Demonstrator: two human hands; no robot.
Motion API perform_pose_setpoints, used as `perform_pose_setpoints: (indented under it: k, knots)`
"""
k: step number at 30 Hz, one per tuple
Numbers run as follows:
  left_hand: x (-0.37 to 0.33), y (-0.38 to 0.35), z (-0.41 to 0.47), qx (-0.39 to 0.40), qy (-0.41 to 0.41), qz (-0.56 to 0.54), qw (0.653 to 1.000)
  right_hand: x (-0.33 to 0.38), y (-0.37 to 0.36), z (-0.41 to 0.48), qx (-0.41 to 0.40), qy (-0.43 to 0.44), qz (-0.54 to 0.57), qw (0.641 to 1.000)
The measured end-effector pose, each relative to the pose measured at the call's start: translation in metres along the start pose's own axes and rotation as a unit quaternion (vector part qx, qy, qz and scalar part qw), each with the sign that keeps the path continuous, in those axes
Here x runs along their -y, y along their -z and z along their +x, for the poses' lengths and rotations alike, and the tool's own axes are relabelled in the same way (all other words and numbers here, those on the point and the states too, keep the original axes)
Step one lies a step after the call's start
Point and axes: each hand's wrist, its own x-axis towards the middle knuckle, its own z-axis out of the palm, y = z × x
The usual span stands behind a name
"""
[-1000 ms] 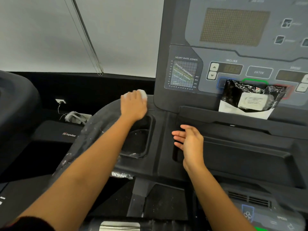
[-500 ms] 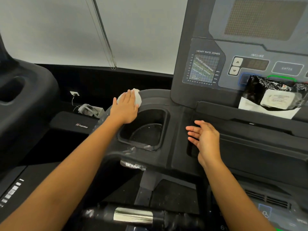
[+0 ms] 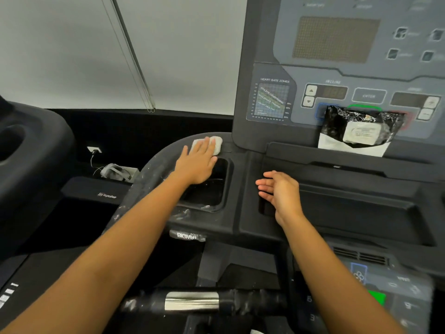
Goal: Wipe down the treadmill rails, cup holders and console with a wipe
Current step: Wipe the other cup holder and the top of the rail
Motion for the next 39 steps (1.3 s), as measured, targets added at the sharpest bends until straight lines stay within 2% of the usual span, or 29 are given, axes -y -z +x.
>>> perform_pose_setpoints:
  k: [6, 11, 14, 16, 19, 24, 26, 28, 30, 33, 35, 37, 39]
  knots:
    - [0.050, -0.007, -0.030, -0.064, 0.098, -0.010, 0.993, -0.001, 0.003, -0.003, 0.003, 0.014, -0.013, 1.000]
    - [0.030, 0.000, -0.019, -0.178, 0.162, -0.039, 0.970, -0.004, 0.004, -0.004, 0.010, 0.024, -0.023, 0.999]
    - [0.025, 0.008, -0.012, -0.188, 0.216, -0.024, 0.958, -0.005, 0.004, -0.004, 0.010, 0.027, -0.030, 0.999]
    - [0.020, 0.008, -0.014, -0.206, 0.202, -0.039, 0.957, -0.005, 0.003, -0.004, 0.009, 0.030, -0.035, 0.999]
    - [-0.003, -0.009, -0.026, -0.224, 0.088, -0.052, 0.969, -0.007, 0.003, -0.002, 0.009, 0.036, -0.040, 0.999]
    - [-0.014, -0.025, -0.041, -0.170, -0.014, 0.030, 0.985, -0.010, 0.001, 0.000, 0.008, 0.043, -0.048, 0.998]
    - [-0.017, -0.025, -0.045, -0.122, -0.050, 0.027, 0.991, -0.010, -0.001, 0.001, 0.002, 0.047, -0.050, 0.998]
    - [-0.023, -0.026, -0.043, -0.045, -0.026, -0.013, 0.999, -0.010, -0.002, 0.002, -0.006, 0.051, -0.053, 0.997]
    - [-0.033, -0.029, -0.033, 0.000, 0.020, -0.067, 0.998, -0.010, -0.003, 0.002, -0.011, 0.056, -0.059, 0.997]
    - [-0.041, -0.036, -0.021, 0.054, 0.064, -0.207, 0.975, -0.010, -0.002, 0.004, -0.010, 0.055, -0.058, 0.997]
    - [-0.033, -0.037, -0.019, 0.138, 0.071, -0.284, 0.946, -0.010, -0.002, 0.005, -0.013, 0.053, -0.057, 0.997]
    - [-0.019, -0.037, -0.020, 0.234, 0.052, -0.286, 0.928, -0.010, -0.004, 0.007, -0.020, 0.056, -0.067, 0.996]
    - [-0.011, -0.030, -0.024, 0.319, 0.029, -0.240, 0.916, -0.010, -0.005, 0.008, -0.025, 0.061, -0.080, 0.995]
